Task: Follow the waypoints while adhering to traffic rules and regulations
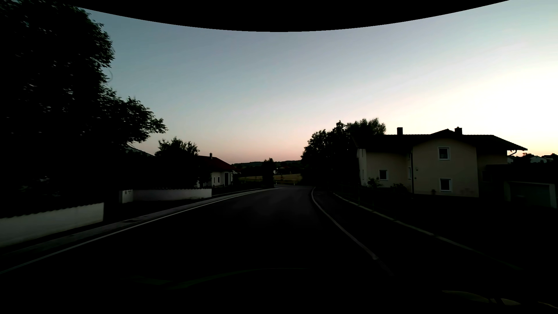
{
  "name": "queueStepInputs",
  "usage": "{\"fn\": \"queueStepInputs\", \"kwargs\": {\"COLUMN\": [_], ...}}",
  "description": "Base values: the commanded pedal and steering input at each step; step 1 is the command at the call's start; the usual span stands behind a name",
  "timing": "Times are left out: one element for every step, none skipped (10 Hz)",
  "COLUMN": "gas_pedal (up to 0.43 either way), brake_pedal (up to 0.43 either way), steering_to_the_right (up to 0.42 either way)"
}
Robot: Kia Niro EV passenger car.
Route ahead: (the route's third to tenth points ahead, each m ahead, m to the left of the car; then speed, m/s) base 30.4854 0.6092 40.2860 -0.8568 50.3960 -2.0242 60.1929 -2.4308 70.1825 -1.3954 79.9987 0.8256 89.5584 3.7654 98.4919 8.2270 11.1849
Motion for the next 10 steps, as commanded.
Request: {"fn": "queueStepInputs", "kwargs": {"gas_pedal": [0.067,0.067,0.067,0.067,0.067,0.067,0.067,0.079,0.079,0.079], "brake_pedal": [0.0,0.0,0.0,0.0,0.0,0.0,0.0,0.0,0.0,0.0], "steering_to_the_right": [0.013,0.015,0.018,0.019,0.019,0.019,0.019,0.019,0.02,0.02]}}
